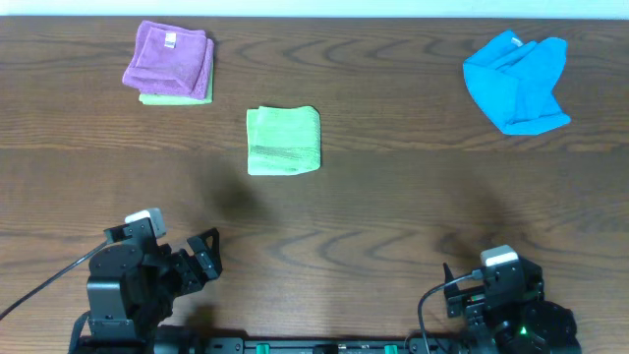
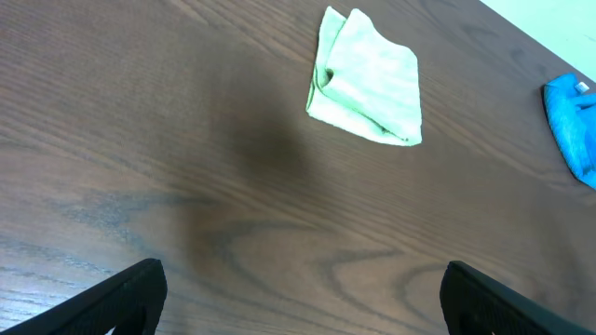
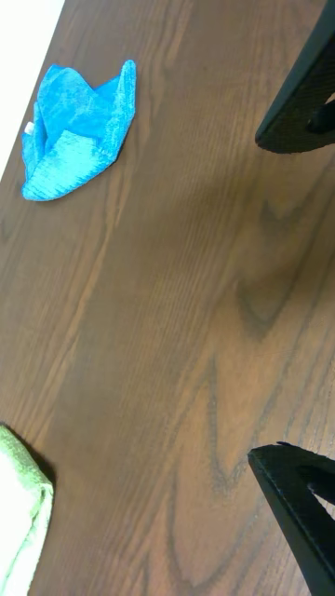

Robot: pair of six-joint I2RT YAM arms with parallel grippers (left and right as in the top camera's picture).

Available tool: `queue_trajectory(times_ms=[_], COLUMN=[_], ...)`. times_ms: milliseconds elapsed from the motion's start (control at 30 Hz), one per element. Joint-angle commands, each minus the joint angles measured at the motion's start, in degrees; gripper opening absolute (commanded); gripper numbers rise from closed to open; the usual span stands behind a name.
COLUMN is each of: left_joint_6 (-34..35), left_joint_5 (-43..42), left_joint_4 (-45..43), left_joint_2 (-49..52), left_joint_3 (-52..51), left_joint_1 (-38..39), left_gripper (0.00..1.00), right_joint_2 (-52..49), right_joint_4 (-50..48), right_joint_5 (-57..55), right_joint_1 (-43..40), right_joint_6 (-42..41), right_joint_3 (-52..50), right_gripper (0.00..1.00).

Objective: Fold the cloth

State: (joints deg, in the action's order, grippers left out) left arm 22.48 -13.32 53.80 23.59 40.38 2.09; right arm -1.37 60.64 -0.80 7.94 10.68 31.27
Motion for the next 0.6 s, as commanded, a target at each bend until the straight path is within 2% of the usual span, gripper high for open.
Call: queue_trajectory(times_ms=[0,100,200,267,433,567], left_joint_6=[-0.63,0.59,15.06,22.25,33.05,43.56], left_joint_5=[0.44,2.78,2.71,-0.11,-11.39,-12.59], left_joint_4=[1.33,3.13,2.47,1.20,-8.63,-17.49], left_joint_2=[-0.09,-0.09,-0.09,0.13,6.73,16.70], left_joint_3=[0.15,0.17,0.17,-0.04,-2.25,-2.36], left_joint_1=[-0.04,-0.04,-0.04,-0.04,0.20,3.39], left_gripper=[0.95,0.95,0.95,0.95,0.95,0.95], right_joint_2=[-0.04,-0.02,-0.04,-0.04,-0.04,-0.04], right_joint_4=[0.04,0.04,0.04,0.04,0.04,0.04], right_joint_5=[0.20,0.20,0.20,0.20,0.20,0.20], right_joint_1=[-0.15,-0.15,-0.15,-0.15,-0.15,-0.15], right_joint_6=[0.55,0.55,0.55,0.55,0.55,0.55], right_joint_3=[-0.33,-0.33,-0.33,-0.33,-0.33,-0.33], right_gripper=[0.99,0.99,0.99,0.99,0.99,0.99])
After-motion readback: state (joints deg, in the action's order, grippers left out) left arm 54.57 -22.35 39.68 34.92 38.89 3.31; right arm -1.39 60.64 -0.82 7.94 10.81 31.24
